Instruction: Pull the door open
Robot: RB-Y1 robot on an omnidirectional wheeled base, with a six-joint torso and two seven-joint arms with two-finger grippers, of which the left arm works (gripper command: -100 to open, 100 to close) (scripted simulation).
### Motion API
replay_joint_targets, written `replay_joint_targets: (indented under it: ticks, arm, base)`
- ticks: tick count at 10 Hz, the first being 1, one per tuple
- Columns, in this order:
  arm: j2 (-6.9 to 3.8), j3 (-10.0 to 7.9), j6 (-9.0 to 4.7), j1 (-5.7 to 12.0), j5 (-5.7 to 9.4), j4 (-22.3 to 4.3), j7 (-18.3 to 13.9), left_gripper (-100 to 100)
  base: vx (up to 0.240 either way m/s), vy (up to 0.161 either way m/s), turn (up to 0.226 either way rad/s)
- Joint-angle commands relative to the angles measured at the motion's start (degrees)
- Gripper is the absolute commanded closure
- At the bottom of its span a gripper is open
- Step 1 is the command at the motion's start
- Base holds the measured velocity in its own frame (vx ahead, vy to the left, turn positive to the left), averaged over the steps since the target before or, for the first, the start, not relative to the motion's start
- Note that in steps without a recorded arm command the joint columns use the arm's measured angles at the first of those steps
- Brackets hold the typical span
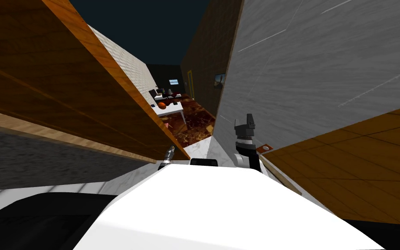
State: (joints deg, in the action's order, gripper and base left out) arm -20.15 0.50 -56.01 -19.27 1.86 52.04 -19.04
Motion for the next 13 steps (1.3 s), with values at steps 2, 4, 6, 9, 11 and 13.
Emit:
replay_joint_targets:
  ticks: [2, 4, 6, 9, 11, 13]
  arm:
    - [-1.04, 0.59, -2.52, -0.68, -0.39, -1.0, -1.0, 100]
    - [-1.86, 1.02, -4.36, -1.25, -0.67, -1.7, -1.7, 100]
    - [-2.77, 1.49, -6.41, -1.88, -0.98, -2.5, -2.5, 100]
    - [-2.58, 2.01, -5.76, -0.38, -0.62, -3.6, -2.2, 100]
    - [-2.25, 2.08, -4.54, 1.21, 0.06, -4.1, -1.5, 100]
    - [-1.85, 2.16, -3.05, 3.15, 0.88, -4.8, -0.7, 100]
  base:
    - [-0.228, 0.049, -0.168]
    - [-0.203, 0.043, -0.141]
    - [-0.24, 0.072, -0.178]
    - [-0.186, 0.048, -0.123]
    - [-0.262, 0.063, -0.192]
    - [-0.247, 0.05, -0.2]
